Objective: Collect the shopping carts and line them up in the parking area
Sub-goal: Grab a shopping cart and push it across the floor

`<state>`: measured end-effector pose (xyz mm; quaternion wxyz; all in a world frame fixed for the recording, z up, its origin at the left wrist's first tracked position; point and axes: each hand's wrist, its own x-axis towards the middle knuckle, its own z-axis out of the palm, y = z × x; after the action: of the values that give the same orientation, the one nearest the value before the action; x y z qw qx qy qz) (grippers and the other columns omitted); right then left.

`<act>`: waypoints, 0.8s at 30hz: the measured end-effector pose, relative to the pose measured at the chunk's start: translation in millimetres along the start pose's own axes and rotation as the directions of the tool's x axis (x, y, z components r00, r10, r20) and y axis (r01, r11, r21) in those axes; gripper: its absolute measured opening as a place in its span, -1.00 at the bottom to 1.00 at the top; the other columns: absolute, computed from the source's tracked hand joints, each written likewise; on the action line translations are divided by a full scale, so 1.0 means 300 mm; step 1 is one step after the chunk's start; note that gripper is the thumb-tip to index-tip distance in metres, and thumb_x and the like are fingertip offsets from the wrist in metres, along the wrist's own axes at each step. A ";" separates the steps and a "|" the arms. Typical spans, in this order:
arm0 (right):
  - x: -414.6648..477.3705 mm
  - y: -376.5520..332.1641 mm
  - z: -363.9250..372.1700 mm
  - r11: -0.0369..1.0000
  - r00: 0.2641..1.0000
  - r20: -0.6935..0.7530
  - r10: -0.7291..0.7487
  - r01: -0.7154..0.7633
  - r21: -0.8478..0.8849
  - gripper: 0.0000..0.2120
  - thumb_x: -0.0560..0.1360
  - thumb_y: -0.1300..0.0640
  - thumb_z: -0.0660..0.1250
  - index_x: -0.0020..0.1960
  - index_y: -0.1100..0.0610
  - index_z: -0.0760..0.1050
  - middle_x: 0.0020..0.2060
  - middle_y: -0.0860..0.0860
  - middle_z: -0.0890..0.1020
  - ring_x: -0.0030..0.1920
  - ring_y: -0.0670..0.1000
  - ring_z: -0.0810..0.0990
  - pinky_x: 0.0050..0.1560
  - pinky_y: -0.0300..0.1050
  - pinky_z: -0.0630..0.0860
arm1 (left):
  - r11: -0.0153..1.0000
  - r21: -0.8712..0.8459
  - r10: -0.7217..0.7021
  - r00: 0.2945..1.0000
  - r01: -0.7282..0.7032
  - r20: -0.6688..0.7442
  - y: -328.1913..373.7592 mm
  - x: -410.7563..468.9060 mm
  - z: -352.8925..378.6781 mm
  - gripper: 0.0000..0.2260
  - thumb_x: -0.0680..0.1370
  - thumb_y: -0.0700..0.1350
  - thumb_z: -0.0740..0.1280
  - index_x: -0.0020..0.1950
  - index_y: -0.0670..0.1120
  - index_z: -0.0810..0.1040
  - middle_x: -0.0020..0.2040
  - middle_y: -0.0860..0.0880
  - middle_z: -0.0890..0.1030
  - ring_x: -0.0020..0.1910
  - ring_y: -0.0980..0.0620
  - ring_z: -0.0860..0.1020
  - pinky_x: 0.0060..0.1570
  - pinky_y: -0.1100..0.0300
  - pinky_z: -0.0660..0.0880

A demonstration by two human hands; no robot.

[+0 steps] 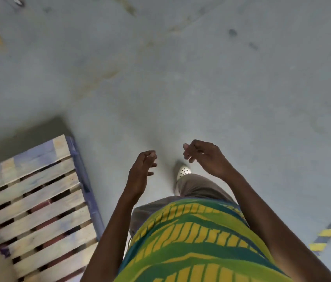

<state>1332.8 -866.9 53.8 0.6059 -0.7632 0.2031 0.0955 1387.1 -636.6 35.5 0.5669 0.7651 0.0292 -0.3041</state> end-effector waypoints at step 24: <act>1.993 -1.036 -0.103 0.995 0.996 0.092 -0.013 0.022 -0.100 -0.85 0.63 -0.02 0.37 -0.06 0.00 0.65 -0.16 -0.08 0.73 -0.13 -0.03 0.70 0.00 -0.16 0.58 | 0.986 -0.120 0.097 0.987 -0.113 -0.132 1.179 1.943 -0.769 -0.77 0.55 0.02 0.36 0.03 -0.13 0.64 -0.08 -0.10 0.73 -0.11 -0.11 0.68 -0.09 -0.04 0.58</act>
<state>1999.8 -955.7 102.5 0.5761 -0.7895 0.1633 0.1350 2098.7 -733.0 85.2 0.6265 0.7457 0.0439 -0.2226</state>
